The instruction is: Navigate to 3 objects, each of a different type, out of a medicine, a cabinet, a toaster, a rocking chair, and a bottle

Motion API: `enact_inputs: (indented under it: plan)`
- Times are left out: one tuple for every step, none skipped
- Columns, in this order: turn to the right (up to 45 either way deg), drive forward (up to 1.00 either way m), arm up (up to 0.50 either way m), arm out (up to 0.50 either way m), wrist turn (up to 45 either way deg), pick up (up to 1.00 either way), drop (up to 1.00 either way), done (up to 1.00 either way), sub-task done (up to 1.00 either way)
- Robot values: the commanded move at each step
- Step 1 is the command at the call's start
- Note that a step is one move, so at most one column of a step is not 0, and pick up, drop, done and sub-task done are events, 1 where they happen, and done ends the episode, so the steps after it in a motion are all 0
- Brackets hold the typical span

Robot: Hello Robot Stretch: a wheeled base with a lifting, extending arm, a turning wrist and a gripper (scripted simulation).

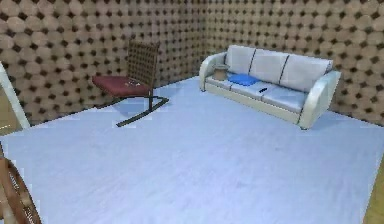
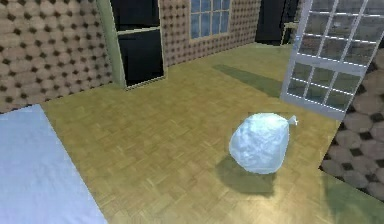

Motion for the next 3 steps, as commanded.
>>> enact_inputs:
  plan:
    - [0.0, 0.40, 0.00, 0.00, 0.0, 0.00, 0.00, 0.00, 0.00]
    - [-39.0, 0.00, 0.00, 0.00, 0.0, 0.00, 0.00, 0.00, 0.00]
    - [0.0, 1.00, 0.00, 0.00, 0.0, 0.00, 0.00, 0.00, 0.00]
